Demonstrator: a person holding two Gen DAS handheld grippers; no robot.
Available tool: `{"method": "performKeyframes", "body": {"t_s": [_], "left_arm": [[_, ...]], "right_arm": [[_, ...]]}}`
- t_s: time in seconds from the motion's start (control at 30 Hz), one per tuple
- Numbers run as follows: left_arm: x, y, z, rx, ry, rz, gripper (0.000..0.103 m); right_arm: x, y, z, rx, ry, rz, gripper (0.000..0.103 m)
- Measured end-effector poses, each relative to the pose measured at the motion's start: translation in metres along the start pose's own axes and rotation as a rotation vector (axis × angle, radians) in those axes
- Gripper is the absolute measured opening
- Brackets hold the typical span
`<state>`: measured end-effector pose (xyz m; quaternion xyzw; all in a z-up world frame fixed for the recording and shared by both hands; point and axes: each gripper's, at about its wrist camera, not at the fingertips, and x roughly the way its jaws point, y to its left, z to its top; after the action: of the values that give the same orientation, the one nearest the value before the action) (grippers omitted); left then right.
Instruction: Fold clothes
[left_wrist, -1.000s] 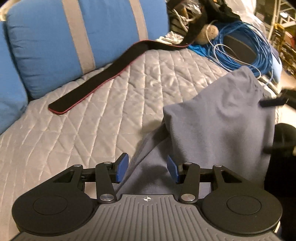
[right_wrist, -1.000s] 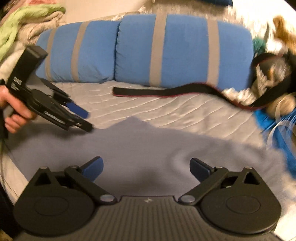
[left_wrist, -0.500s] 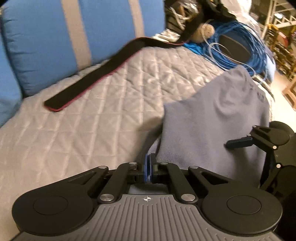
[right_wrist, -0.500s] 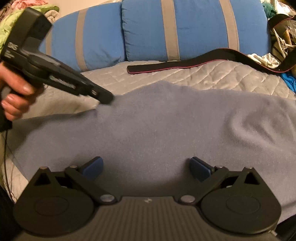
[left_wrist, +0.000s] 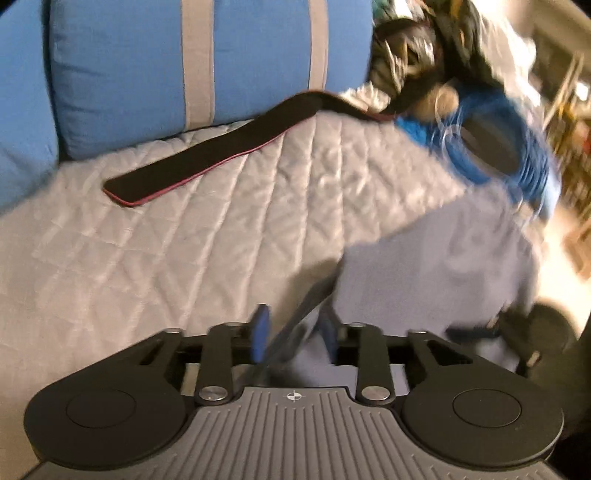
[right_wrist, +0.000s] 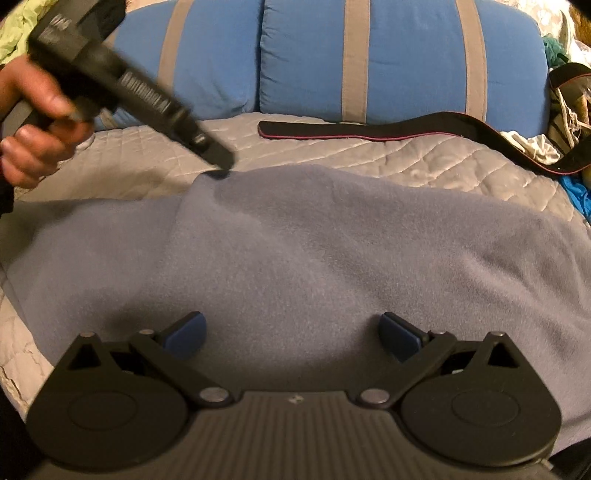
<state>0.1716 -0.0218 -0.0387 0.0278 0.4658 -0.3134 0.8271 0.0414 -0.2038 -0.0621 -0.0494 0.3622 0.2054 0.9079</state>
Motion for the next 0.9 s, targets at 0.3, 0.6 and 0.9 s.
{"method": "performKeyframes", "body": {"t_s": [0.3, 0.6, 0.9], "left_arm": [[0.048, 0.0, 0.02, -0.131, 0.055, -0.19, 0.036], [0.037, -0.048, 0.014, 0.15, 0.041, -0.299, 0.02], [0.058, -0.041, 0.006, 0.163, 0.103, -0.274, 0.028]], "right_arm": [[-0.001, -0.002, -0.001, -0.005, -0.004, 0.011, 0.103], [-0.002, -0.007, -0.002, -0.007, -0.006, 0.021, 0.103], [-0.001, -0.005, -0.002, -0.009, -0.006, 0.021, 0.103]]}}
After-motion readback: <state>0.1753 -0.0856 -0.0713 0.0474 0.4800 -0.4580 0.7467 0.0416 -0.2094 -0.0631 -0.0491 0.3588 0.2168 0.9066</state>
